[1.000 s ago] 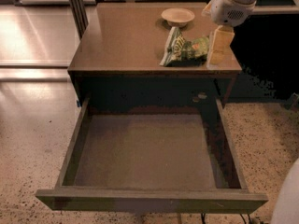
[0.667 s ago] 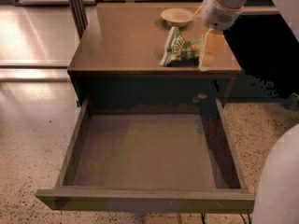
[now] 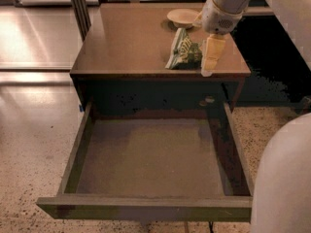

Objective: Place green jalapeno chip bag into top drawer

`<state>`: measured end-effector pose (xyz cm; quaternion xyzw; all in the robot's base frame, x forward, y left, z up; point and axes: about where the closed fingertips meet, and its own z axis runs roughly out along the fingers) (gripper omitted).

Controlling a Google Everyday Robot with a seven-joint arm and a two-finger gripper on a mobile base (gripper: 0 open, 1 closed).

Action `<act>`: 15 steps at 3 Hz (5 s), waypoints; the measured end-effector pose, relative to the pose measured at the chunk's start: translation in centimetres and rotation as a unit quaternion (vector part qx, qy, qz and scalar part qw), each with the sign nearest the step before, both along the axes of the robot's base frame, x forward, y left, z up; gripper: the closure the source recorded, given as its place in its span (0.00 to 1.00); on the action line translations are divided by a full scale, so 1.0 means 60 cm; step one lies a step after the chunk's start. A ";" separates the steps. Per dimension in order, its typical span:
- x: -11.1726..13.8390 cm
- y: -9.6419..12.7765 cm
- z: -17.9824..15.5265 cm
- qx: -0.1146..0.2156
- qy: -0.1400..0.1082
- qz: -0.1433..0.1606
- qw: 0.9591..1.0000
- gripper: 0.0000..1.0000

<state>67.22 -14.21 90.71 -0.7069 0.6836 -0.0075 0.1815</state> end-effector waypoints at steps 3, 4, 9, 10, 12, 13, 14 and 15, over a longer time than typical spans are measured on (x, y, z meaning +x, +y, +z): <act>0.088 0.057 -0.073 0.035 0.021 -0.001 0.999 0.00; 0.097 0.050 -0.078 0.028 0.015 -0.013 0.999 0.00; 0.107 0.045 -0.114 0.029 0.025 -0.028 0.999 0.19; 0.107 0.045 -0.114 0.029 0.025 -0.028 0.999 0.42; 0.098 0.055 -0.109 0.037 0.025 -0.014 0.999 0.89; 0.065 0.059 -0.071 0.047 0.006 -0.001 0.999 1.00; 0.017 0.067 -0.022 0.051 -0.025 0.008 0.998 1.00; -0.044 0.089 0.007 0.062 -0.039 0.024 0.997 1.00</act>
Offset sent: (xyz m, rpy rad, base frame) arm 0.0663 0.0302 -0.0400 0.0852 0.0481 -0.0113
